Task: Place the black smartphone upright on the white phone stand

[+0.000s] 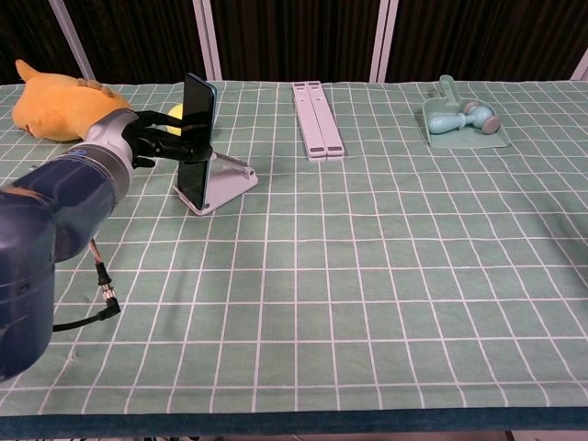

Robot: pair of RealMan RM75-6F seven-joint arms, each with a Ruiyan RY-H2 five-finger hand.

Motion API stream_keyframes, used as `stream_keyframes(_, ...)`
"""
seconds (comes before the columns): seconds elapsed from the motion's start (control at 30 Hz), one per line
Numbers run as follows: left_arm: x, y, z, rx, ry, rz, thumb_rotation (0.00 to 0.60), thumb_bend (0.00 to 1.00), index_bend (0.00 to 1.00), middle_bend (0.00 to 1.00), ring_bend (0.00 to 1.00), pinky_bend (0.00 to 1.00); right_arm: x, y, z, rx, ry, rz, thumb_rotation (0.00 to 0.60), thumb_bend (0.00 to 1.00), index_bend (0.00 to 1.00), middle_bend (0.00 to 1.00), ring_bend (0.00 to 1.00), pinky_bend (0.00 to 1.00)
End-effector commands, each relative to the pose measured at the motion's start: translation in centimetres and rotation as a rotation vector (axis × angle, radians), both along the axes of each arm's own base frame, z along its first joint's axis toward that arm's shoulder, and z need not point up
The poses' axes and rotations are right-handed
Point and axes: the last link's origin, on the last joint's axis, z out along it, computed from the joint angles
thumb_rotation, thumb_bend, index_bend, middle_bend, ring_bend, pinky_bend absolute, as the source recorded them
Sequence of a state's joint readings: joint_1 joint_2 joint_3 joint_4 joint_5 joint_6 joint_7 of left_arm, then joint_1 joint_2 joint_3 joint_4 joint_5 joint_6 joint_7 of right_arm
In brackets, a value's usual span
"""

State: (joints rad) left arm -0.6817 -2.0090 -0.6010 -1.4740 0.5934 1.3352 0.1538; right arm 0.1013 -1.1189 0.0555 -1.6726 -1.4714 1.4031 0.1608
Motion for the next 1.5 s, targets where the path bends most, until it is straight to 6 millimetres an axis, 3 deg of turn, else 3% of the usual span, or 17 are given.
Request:
stream_keyframes(0.03,0.0,0.0,0.0,-0.002,0.007,-0.009,0.6,0.39,0.39,0.48,0.12,0.11,0.0,0.0,0.0,0.001,0.0,0.0,0.6,0.12,0.0,0.0,0.0,0.19)
stream_keyframes(0.37,-0.1,-0.1,-0.2,-0.014,0.031,-0.03,0.6,0.37,0.28,0.36,0.08,0.1,0.0,0.0,0.0,0.0,-0.001,-0.002,0.6,0.12,0.0,0.0,0.0,0.19)
stream_keyframes(0.9,0.0,-0.3,-0.1,-0.023,0.044,-0.058,0.6,0.27,0.01,0.08,0.0,0.01,0.0,0.0,0.0,0.0,-0.002,-0.004,0.6,0.12,0.0,0.0,0.0,0.19)
stream_keyframes(1.23,0.0,-0.5,0.5,-0.023,0.043,-0.08,0.6,0.26,0.0,0.05,0.0,0.0,0.0,0.0,0.0,0.001,-0.003,-0.006,0.6,0.12,0.0,0.0,0.0,0.19)
stream_keyframes(1.5,-0.6,-1.5,2.9,0.003,0.064,-0.137,0.6,0.26,0.0,0.04,0.0,0.0,0.0,0.0,0.0,-0.001,0.01,0.0,0.6,0.12,0.0,0.0,0.0,0.19)
